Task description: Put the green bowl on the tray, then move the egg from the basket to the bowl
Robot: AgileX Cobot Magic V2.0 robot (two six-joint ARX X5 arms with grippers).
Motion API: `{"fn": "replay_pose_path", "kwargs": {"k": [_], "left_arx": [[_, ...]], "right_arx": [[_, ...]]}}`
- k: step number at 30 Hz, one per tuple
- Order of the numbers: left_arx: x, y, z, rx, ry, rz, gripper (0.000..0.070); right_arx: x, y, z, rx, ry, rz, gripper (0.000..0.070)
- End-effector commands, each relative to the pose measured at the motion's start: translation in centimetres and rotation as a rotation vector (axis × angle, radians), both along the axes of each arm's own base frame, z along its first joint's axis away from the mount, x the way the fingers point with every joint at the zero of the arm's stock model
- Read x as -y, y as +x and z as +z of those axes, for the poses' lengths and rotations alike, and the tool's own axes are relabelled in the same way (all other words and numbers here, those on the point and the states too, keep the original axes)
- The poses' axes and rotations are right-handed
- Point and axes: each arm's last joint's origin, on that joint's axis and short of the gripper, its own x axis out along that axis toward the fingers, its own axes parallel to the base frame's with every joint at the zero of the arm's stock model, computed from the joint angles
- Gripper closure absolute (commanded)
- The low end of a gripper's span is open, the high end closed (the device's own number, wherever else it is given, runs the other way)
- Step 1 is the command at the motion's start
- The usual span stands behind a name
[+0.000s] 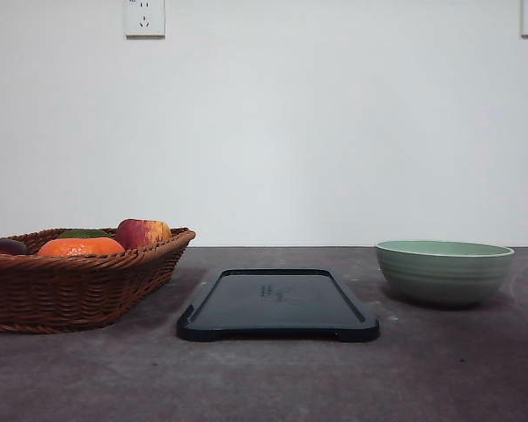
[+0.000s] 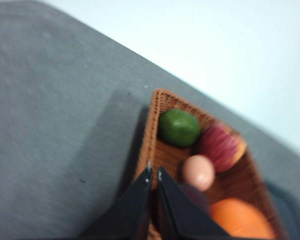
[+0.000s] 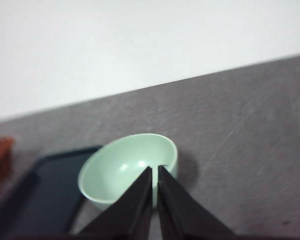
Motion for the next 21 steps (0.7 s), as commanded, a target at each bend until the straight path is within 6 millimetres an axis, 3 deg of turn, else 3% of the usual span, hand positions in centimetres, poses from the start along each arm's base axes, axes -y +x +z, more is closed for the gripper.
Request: {"fn": "replay_pose_path", "kwargs": {"k": [1, 4, 11, 15, 21], "left_arx": [[0.1, 0.1, -0.2, 0.0, -0.313, 0.012, 0.0691], [0.2, 0.1, 0.0, 0.016, -0.38, -0.027, 0.0691], [0.2, 0.0, 2.4, 0.277, -0.018, -0.07, 0.0691], [0.2, -0.4, 4.1, 0.42, 0.105, -0.061, 0.0691], [0.2, -0.8, 6.4, 0.399, 0.195, -0.054, 0.0691]], "right_arx": [[0.0, 0.0, 0.1, -0.015, 0.185, -0.002, 0.0692], [0.0, 0.0, 0.5, 0.027, 0.218, 0.005, 0.0692], [0.0, -0.2, 2.1, 0.201, 0.15, 0.014, 0.0693], [0.0, -0.3, 2.7, 0.232, 0.101, 0.008, 0.0693], [0.0, -0.6, 4.5, 0.258, 0.09, 0.007, 0.0694]]}}
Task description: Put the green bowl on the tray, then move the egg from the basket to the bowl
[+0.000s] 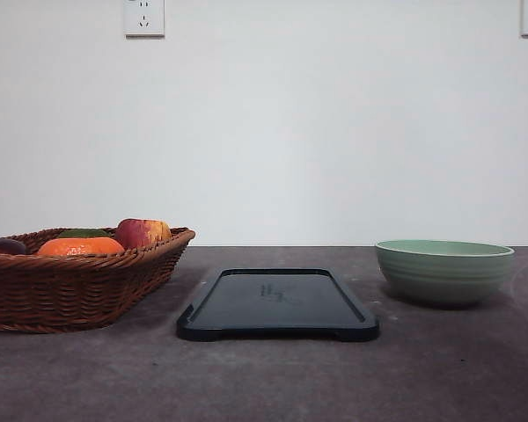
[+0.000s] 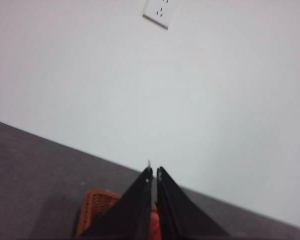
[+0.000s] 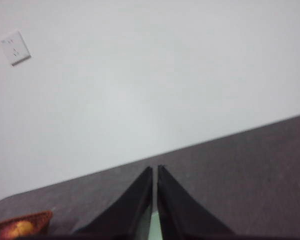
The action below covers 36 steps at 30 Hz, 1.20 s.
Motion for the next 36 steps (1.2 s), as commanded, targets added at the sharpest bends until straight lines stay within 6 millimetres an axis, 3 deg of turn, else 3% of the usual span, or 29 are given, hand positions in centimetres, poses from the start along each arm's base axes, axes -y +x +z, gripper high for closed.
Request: {"fn": "replay_pose_path", "kwargs": {"k": [1, 10, 19, 28, 36], "left_arx": [[0.0, -0.2, 1.3, 0.003, 0.057, 0.015, 0.0691], [0.0, 0.9, 5.1, -0.186, 0.072, -0.002, 0.0691], [0.4, 4.5, 7.8, -0.398, 0.173, -0.139, 0.0691], [1.9, 9.1, 8.6, -0.594, 0.262, -0.304, 0.0692], [3.7, 11.5, 8.0, -0.695, 0.341, -0.453, 0.0691]], "right_arx": [[0.0, -0.1, 1.0, 0.015, -0.015, -0.003, 0.0694], [-0.2, 1.1, 4.4, -0.167, -0.145, 0.023, 0.0694], [-0.7, 4.7, 6.3, -0.345, -0.219, 0.147, 0.0694], [-1.8, 9.2, 6.3, -0.584, -0.29, 0.277, 0.0694], [-3.2, 11.9, 6.2, -0.718, -0.356, 0.362, 0.0693]]}}
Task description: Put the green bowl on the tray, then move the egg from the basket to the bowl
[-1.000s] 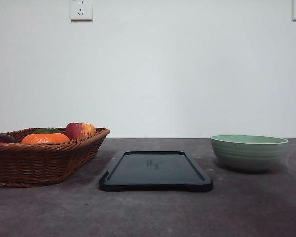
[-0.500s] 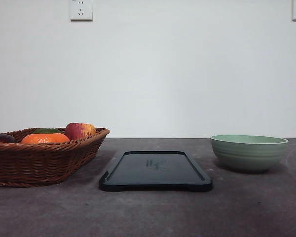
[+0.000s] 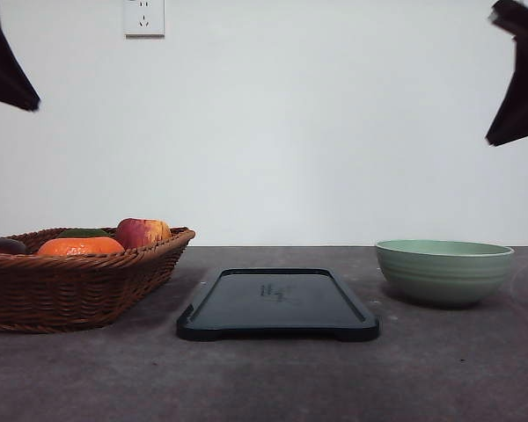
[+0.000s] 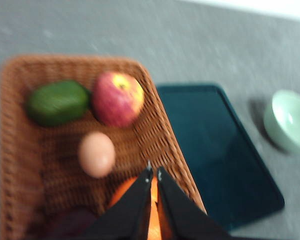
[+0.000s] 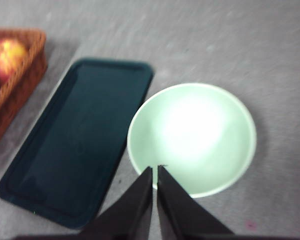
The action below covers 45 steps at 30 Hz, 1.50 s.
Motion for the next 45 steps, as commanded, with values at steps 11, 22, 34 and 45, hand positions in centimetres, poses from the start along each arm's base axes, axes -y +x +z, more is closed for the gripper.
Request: {"fn": "replay_pose_path", "kwargs": {"k": [11, 22, 34, 45], "left_arx": [[0.6, 0.3, 0.5, 0.024, 0.016, -0.044, 0.0411], [0.6, 0.3, 0.5, 0.024, 0.016, -0.043, 0.0378], [0.6, 0.3, 0.6, 0.031, 0.015, -0.042, 0.039], [0.6, 0.3, 0.6, 0.031, 0.015, -0.042, 0.039]], "right_arx": [[-0.6, 0.5, 0.4, 0.012, -0.022, 0.044, 0.03], [-0.5, 1.0, 2.3, -0.047, -0.011, -0.002, 0.0301], [1.0, 5.9, 5.3, -0.441, -0.058, -0.118, 0.0301], [1.2, 11.5, 1.0, -0.559, -0.187, -0.143, 0.0301]]}}
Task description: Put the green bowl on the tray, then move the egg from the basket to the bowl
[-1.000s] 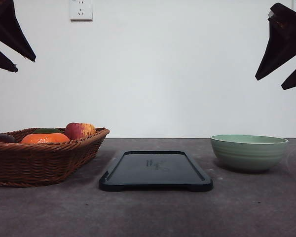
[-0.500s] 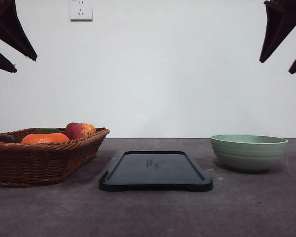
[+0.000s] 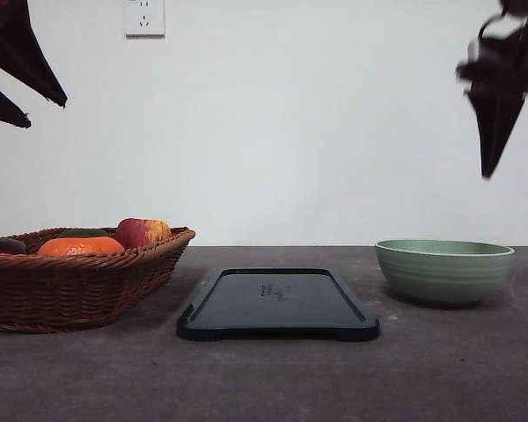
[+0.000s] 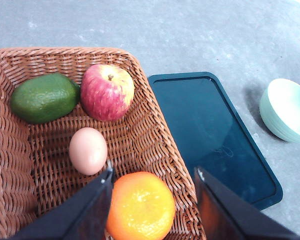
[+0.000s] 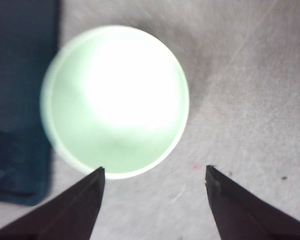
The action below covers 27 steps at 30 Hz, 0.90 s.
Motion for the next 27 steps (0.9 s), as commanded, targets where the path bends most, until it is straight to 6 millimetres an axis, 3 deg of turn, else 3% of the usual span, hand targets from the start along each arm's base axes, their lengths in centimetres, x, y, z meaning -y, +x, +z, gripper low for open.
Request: {"fn": "replay_pose_path", "kwargs": {"k": [1, 9, 18, 27], "left_arx": [[0.1, 0.2, 0.7, 0.03, 0.001, -0.011, 0.039], [0.1, 0.2, 0.7, 0.031, 0.001, -0.011, 0.039], [0.1, 0.2, 0.7, 0.031, 0.001, -0.011, 0.039], [0.1, 0.2, 0.7, 0.031, 0.001, -0.011, 0.039]], "right_arx": [[-0.1, 1.1, -0.6, 0.004, -0.009, 0.018, 0.0301], [-0.3, 3.6, -4.4, -0.049, -0.012, 0.018, 0.0322], [-0.3, 4.7, -5.8, -0.038, -0.019, 0.013, 0.0699], [0.2, 4.5, -4.9, -0.082, -0.043, 0.015, 0.07]]}}
